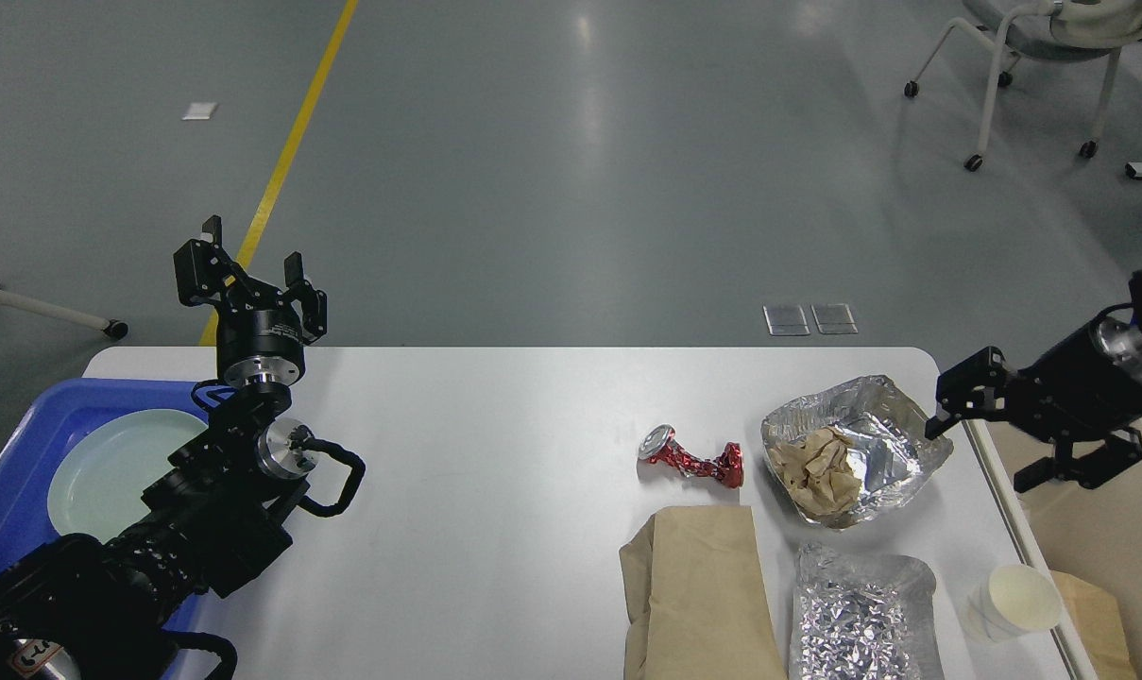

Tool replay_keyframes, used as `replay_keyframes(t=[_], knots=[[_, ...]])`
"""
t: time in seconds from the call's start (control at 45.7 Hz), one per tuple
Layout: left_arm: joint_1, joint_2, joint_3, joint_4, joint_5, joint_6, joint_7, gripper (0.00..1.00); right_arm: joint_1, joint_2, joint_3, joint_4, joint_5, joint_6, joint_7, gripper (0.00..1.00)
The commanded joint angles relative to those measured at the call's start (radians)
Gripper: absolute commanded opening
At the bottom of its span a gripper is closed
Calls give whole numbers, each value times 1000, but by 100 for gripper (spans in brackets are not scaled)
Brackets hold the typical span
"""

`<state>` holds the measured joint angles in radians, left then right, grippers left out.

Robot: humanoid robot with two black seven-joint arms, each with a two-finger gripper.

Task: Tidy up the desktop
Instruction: 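Lower the right gripper into the bin and grasp the second paper cup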

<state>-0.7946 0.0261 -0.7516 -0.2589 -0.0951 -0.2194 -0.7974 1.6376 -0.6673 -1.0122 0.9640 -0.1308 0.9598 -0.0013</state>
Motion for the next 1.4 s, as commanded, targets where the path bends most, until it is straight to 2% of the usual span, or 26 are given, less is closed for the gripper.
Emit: replay_keyframes(t=[0.0,0.175,0.35,0.416,0.504,0.854,0.964,1.051,1.139,1.292,1.38], knots=[[0,0,0,0,0,0,1,100,-93,-12,4,9,8,0,1,100],[0,0,0,0,0,0,0,100,-185,-8,12,12,8,-73,3,100],[0,0,0,1,0,0,0,100,-231,0,14,12,3,-98,6,96],[0,0,0,0,0,0,0,100,-248,3,17,12,3,-147,7,92],[0,0,0,0,0,0,1,100,-268,15,26,10,3,-213,7,91],[0,0,0,0,0,0,1,100,-337,58,24,-4,-29,-305,7,92],[0,0,0,0,0,0,0,100,-349,69,24,-14,-29,-317,7,89],[0,0,0,0,0,0,0,100,-355,74,24,-22,-30,-320,7,74],[0,0,0,0,0,0,0,100,-357,74,24,-24,-30,-322,7,45],[0,0,0,0,0,0,1,100,-358,75,23,-27,-29,-322,7,22],[0,0,0,0,0,0,0,100,-357,77,23,-27,-29,-322,7,0]])
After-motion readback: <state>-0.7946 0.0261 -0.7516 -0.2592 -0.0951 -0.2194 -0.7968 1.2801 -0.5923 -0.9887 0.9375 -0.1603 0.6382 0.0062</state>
